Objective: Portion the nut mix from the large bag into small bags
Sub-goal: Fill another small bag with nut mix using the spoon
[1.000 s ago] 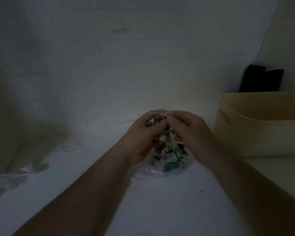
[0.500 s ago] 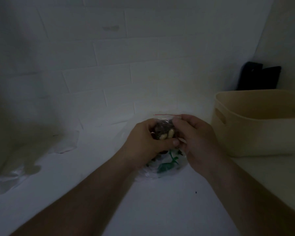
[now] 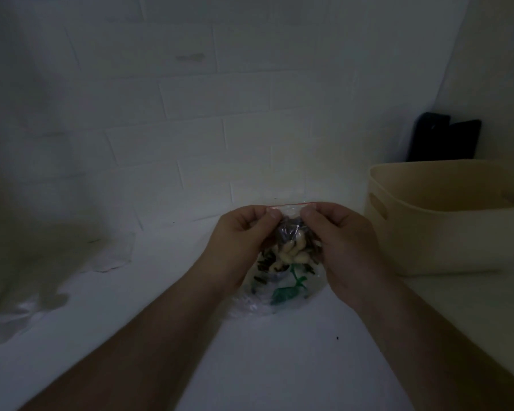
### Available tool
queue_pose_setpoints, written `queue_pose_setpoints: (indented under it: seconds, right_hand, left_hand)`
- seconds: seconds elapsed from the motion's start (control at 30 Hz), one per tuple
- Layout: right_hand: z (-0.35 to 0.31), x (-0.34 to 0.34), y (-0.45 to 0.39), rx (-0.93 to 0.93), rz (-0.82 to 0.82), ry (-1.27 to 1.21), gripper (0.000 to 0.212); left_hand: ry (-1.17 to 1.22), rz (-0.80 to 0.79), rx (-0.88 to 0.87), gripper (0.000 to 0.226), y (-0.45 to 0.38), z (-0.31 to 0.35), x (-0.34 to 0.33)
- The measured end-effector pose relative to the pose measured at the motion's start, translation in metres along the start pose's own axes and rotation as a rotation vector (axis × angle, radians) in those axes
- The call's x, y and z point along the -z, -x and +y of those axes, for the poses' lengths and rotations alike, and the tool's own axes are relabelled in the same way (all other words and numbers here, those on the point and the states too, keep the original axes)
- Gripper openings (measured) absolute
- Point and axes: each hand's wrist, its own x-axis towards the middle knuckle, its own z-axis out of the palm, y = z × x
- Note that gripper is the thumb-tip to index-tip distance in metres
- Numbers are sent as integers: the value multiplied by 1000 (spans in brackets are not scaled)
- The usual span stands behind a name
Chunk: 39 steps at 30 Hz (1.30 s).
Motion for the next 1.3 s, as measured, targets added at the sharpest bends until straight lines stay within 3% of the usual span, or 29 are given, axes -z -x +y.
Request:
queue_pose_setpoints:
  seconds: [0.53, 0.7, 1.3]
  right_hand:
    - [-7, 1, 4, 99, -25, 204, 15]
    - [-6, 2, 5, 87, -36, 179, 3]
    - [-5, 5, 2, 77, 24, 192, 4]
  left_hand:
    - [-141, 23, -206, 13, -2, -2, 6]
    - [-63, 14, -174, 11, -2, -2, 6]
    - [-129, 49, -182, 17, -1, 0, 7]
